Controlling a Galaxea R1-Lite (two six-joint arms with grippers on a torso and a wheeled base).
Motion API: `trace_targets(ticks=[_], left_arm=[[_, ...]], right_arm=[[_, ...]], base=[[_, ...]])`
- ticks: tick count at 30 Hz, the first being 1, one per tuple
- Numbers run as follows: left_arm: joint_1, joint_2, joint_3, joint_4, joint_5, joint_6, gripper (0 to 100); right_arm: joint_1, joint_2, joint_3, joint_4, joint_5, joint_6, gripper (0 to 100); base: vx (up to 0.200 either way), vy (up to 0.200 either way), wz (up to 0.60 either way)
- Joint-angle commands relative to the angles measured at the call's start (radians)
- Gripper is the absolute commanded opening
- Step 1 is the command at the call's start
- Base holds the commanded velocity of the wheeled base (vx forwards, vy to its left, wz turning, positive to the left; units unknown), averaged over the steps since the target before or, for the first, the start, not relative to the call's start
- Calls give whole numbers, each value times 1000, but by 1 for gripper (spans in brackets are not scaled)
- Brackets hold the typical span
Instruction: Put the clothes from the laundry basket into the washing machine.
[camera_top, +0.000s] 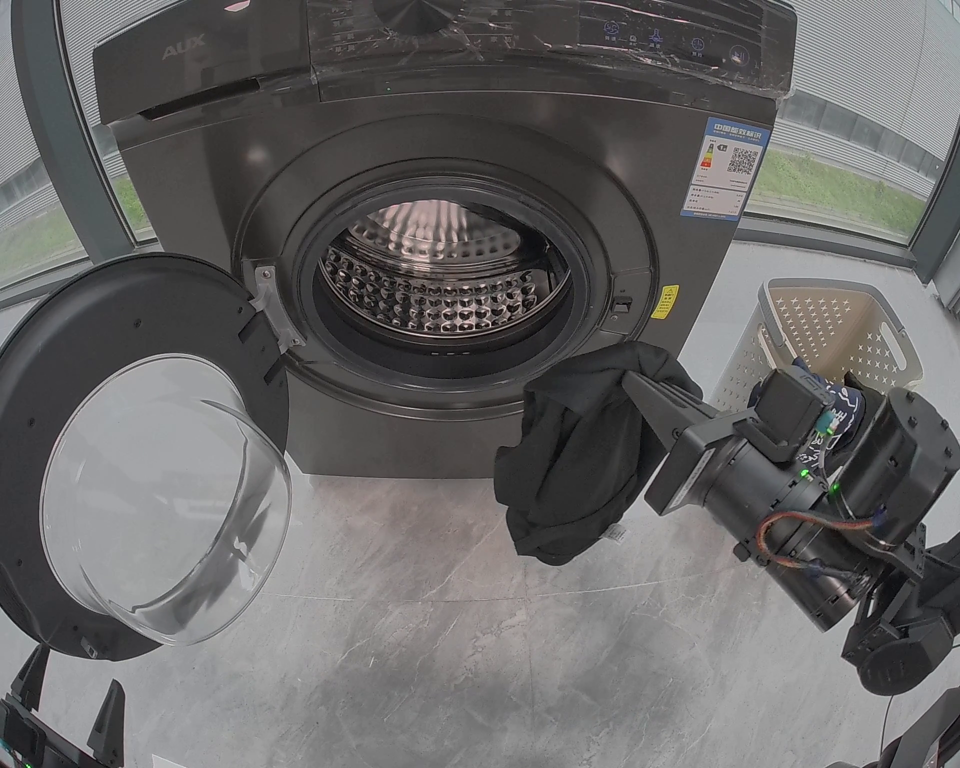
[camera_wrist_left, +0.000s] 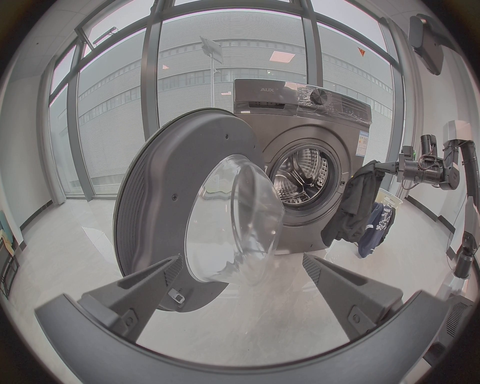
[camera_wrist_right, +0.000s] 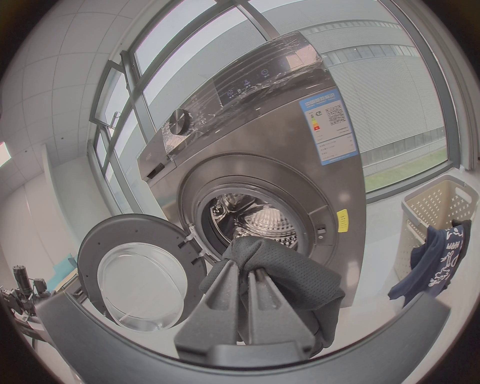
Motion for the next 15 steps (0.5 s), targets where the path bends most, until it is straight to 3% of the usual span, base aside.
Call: trace_targets(ticks=[1,5,15], left_arm=[[0,-9,18,1,-3,-4,100],[-2,-7,18,-1,-3,-23,100],[0,-9,18,-3,-3,-23,100]], right_arm=[[29,75,-16,-33,-2,3,0],[47,108,-22,-59,-3,-2,0],[98,128,-33,-60,-9,-2,0]], base=[[0,0,0],[0,0,0],[0,0,0]])
